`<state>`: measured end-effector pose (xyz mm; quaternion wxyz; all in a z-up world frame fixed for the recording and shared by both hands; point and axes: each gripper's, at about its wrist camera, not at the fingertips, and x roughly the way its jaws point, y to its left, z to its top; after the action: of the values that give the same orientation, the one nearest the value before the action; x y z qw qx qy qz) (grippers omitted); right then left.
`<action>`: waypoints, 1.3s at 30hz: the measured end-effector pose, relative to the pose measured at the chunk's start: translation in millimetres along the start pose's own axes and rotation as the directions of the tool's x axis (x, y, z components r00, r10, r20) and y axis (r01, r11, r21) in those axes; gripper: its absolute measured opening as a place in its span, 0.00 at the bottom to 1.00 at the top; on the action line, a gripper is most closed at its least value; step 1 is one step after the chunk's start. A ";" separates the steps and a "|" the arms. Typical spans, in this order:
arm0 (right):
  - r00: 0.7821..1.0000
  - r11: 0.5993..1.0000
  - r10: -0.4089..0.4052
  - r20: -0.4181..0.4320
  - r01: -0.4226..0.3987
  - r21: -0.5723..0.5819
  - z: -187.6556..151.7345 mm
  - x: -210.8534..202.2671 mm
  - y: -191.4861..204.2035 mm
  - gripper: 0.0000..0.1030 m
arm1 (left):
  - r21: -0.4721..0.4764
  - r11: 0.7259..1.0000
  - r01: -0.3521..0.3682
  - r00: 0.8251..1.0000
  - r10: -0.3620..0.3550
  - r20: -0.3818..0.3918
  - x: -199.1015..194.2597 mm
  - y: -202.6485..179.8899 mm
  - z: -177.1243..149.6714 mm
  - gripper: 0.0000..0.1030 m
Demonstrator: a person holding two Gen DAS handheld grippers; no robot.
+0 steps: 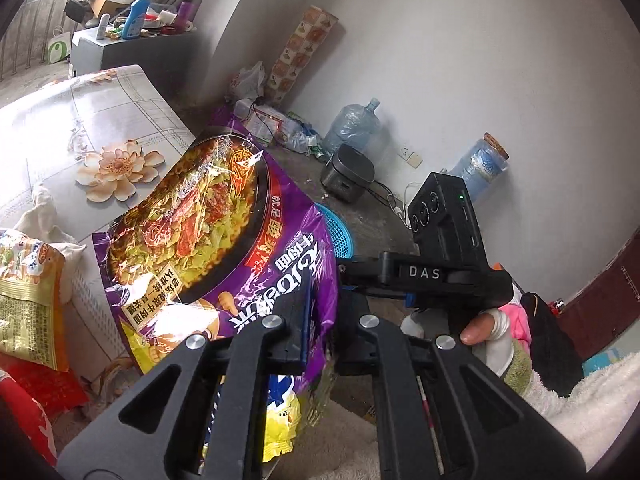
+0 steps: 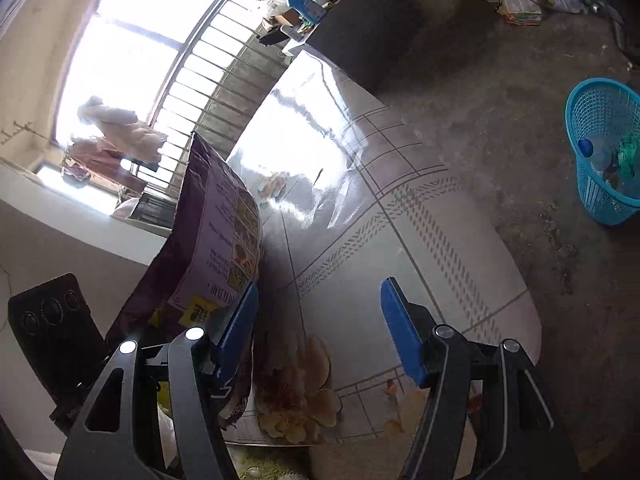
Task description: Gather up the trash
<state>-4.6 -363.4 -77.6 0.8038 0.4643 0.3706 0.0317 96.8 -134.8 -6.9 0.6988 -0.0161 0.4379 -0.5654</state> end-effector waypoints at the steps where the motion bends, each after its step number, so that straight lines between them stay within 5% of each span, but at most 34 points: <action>1: 1.000 1.000 0.013 0.019 -0.013 0.024 1.4 -7.0 -7.2 0.61 | -0.011 1.000 0.002 1.000 -0.002 -0.014 6.5 3.4 -2.9 0.06; 7: 0.987 0.981 0.147 0.071 -0.155 0.116 9.1 -23.1 -30.9 0.61 | -0.081 0.996 0.023 0.995 -0.030 -0.090 33.5 21.0 -19.9 0.06; 18: 0.993 0.994 0.097 -0.065 -0.094 0.049 4.8 9.8 -13.5 0.62 | -0.021 0.998 0.055 0.992 -0.057 -0.111 30.7 1.9 -36.1 0.06; 21: 0.996 0.999 0.033 -0.086 -0.033 -0.001 4.7 13.6 -3.4 0.51 | 0.002 0.999 0.049 0.994 -0.049 -0.094 24.3 -2.4 -34.5 0.06; 25: 0.994 0.999 0.004 -0.109 -0.008 -0.038 -1.3 15.4 5.7 0.20 | 0.034 0.999 0.033 0.997 -0.030 -0.071 18.2 -9.2 -31.2 0.06; 26: 0.994 0.999 0.008 -0.110 -0.012 -0.043 -0.8 15.2 7.3 0.10 | 0.038 0.999 0.022 0.998 -0.019 -0.066 16.4 -10.1 -31.5 0.06; 33: 0.997 0.997 0.015 -0.070 -0.020 -0.071 -1.9 12.1 15.8 0.04 | 0.054 0.993 -0.101 0.995 0.101 0.015 -25.1 -14.9 -40.8 0.29; 39: 0.997 0.997 0.024 -0.073 -0.029 -0.067 1.6 17.1 13.3 0.04 | 0.000 0.960 -0.281 0.953 0.280 0.114 -89.8 -3.5 -68.9 0.43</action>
<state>12.6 -350.2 -76.6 0.8047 0.4404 0.3917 0.0715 52.7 -31.2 5.8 0.7956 0.0202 0.3909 -0.4623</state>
